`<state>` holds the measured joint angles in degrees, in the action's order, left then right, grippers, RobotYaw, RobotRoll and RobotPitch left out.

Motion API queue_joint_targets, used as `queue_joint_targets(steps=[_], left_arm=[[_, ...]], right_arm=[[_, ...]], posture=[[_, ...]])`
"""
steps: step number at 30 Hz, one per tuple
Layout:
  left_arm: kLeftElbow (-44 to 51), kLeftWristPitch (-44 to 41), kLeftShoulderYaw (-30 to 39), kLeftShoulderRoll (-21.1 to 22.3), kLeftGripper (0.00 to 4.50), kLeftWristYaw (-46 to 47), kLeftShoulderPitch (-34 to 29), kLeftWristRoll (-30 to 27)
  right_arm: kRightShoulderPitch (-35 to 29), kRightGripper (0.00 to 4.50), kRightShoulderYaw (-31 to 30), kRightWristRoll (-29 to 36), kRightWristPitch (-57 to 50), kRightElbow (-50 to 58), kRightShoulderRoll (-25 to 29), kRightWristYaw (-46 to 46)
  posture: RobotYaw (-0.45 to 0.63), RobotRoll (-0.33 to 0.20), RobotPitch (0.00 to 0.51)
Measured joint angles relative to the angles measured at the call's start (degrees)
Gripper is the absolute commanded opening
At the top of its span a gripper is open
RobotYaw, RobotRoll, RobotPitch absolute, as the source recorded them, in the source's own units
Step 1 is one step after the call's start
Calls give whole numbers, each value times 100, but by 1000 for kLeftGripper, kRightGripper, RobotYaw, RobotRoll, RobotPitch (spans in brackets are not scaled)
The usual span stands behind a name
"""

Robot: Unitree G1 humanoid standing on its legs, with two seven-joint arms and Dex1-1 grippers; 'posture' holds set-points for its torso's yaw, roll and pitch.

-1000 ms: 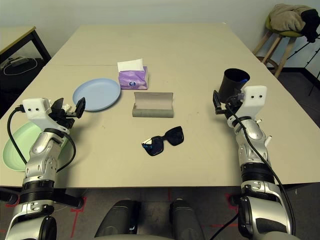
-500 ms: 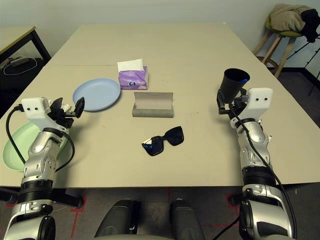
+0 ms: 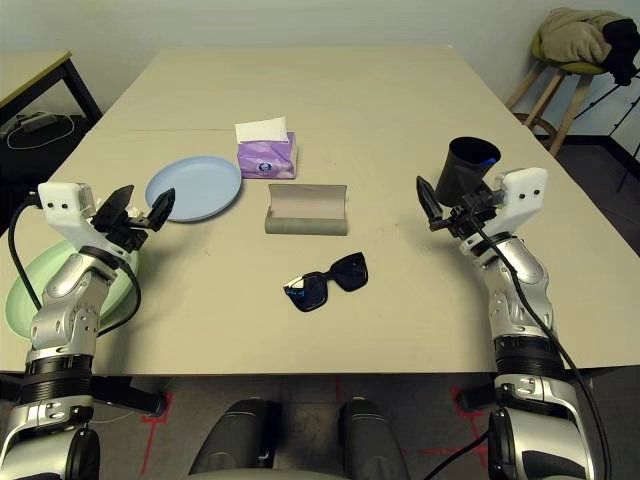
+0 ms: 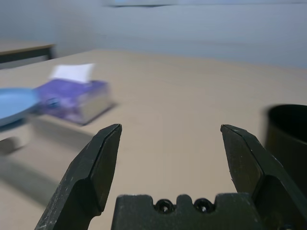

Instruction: Organize and tidy the items on the table.

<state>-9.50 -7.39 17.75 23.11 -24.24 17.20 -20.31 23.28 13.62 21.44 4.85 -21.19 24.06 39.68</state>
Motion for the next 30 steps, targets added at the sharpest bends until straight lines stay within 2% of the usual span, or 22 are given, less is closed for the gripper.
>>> queue_joint_targets(steps=[9, 15, 30], left_arm=[[-39, 324, 1, -97, 4500, 541, -160, 419], [-39, 603, 10, -222, 4500, 758, -159, 495], [11, 661, 3, -201, 4500, 883, -220, 588]], right_arm=[[70, 4464, -503, 162, -149, 387, 403, 1512], [53, 4464, -931, 232, -411, 934, 767, 2539], [-240, 4464, -1369, 176, -373, 1421, 1281, 3857]], posture=[[153, 0, 69], [159, 0, 71], [178, 0, 80]])
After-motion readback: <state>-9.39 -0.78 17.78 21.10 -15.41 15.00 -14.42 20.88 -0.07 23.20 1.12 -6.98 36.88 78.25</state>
